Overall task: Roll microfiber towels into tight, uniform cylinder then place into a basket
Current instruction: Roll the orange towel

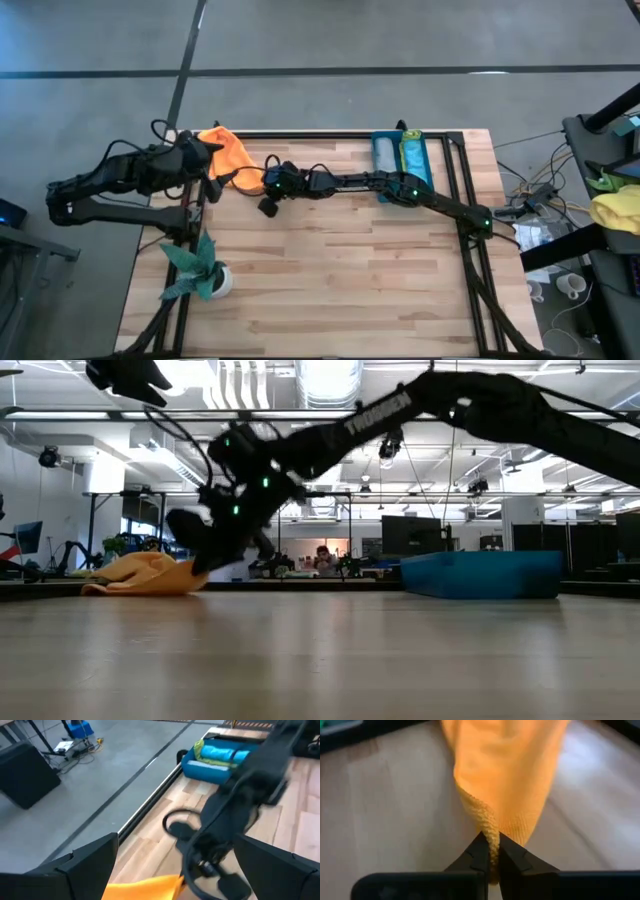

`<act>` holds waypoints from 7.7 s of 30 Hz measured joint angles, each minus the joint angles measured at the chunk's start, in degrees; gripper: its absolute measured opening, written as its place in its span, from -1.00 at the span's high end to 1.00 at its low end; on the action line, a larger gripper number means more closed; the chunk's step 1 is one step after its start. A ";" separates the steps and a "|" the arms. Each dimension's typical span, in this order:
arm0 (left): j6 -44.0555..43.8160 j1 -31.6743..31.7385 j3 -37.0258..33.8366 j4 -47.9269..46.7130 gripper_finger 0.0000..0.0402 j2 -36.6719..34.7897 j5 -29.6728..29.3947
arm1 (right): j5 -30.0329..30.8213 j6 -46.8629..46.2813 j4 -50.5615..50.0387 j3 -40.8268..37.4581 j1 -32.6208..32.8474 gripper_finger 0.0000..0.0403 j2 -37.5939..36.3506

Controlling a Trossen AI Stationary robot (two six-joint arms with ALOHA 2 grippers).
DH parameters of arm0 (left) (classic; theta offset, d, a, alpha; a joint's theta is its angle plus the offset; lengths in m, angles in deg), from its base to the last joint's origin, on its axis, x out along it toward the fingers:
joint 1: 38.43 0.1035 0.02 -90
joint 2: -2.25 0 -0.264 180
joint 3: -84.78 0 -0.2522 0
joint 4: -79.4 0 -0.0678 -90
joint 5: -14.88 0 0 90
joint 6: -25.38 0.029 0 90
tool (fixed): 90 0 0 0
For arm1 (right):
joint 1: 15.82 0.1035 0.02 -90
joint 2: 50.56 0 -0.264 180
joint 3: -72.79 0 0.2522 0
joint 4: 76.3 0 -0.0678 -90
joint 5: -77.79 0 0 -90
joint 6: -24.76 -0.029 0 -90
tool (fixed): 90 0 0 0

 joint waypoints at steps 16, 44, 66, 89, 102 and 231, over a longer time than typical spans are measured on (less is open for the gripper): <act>-1.28 -0.18 -13.34 7.61 -0.79 11.44 7.94 | 4.41 6.01 -48.54 -5.66 2.31 0.96 -24.32; -9.06 -10.04 -9.75 63.29 -0.16 63.34 4.44 | -3.72 -8.70 -16.07 -62.28 6.15 0.96 -60.51; -12.11 -8.35 -8.85 37.99 0.99 46.16 4.65 | -2.96 -1.86 -15.81 -60.89 6.52 0.96 -62.79; -24.54 -14.60 0.99 33.64 1.00 39.92 25.26 | -15.60 5.73 -25.77 -60.80 8.24 0.96 -71.01; -15.00 -8.09 10.17 24.26 0.95 48.47 30.08 | -16.42 6.86 -26.36 -62.69 6.74 0.96 -64.67; -0.43 11.92 -9.27 8.99 0.26 38.54 36.25 | -5.41 17.38 -27.62 -42.74 -6.24 0.17 -37.62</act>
